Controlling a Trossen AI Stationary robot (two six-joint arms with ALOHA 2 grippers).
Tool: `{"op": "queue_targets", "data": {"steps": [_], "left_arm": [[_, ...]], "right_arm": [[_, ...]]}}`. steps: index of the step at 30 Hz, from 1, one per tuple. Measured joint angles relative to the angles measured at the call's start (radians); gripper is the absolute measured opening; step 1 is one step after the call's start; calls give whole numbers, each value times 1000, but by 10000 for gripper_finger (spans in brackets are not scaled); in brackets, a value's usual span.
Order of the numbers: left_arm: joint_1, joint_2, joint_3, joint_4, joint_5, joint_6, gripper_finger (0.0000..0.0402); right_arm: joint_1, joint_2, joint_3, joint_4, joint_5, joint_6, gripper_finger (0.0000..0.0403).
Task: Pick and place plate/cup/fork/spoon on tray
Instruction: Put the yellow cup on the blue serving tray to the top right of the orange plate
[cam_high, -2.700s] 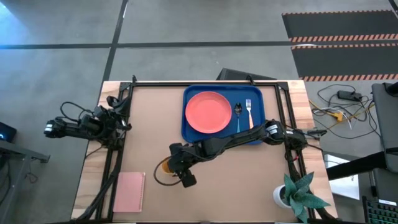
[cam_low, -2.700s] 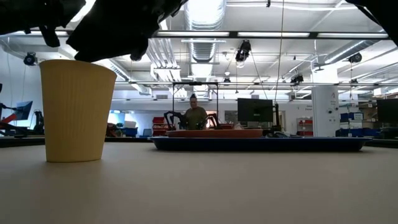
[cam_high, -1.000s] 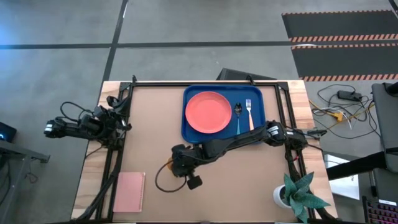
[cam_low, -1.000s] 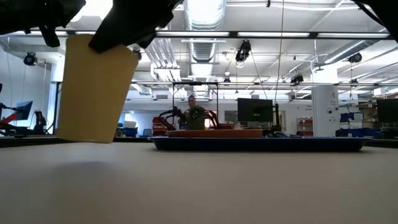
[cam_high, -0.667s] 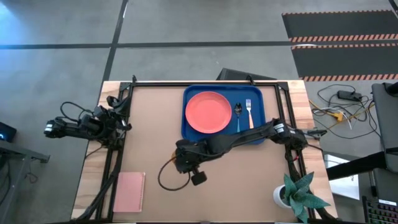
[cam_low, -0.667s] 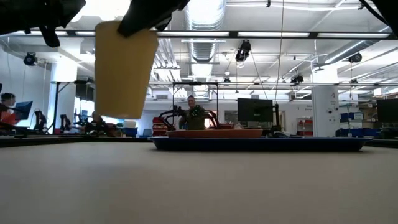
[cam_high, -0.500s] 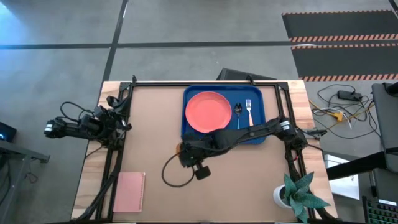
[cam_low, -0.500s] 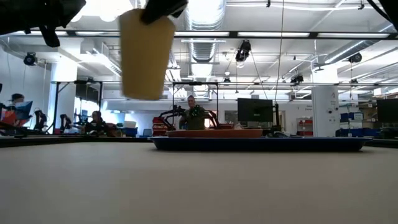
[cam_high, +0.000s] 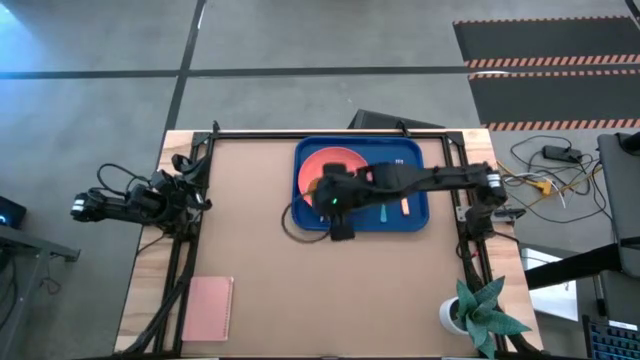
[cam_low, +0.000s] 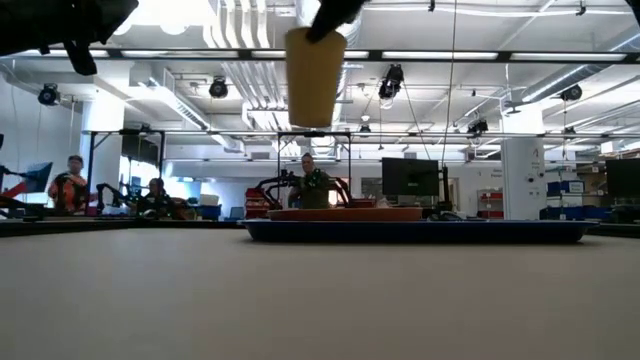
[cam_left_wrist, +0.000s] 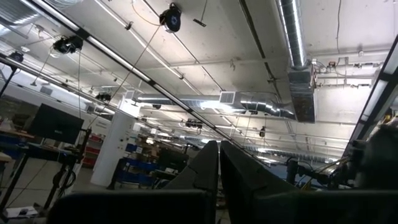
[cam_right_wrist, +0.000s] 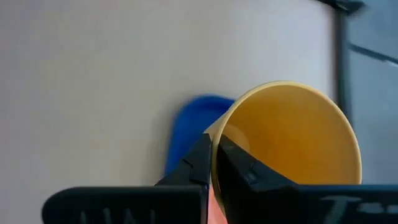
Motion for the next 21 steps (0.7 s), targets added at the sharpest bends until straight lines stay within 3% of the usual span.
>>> {"op": "queue_targets", "data": {"steps": [10, 21], "left_arm": [[0, 0, 0, 0, 1, 0, 0], [1, 0, 0, 1, 1, 0, 0]], "right_arm": [[-196, -242, -333, 135, 27, 26, 8], [-495, -487, -692, 260, 26, 134, 8]]}}
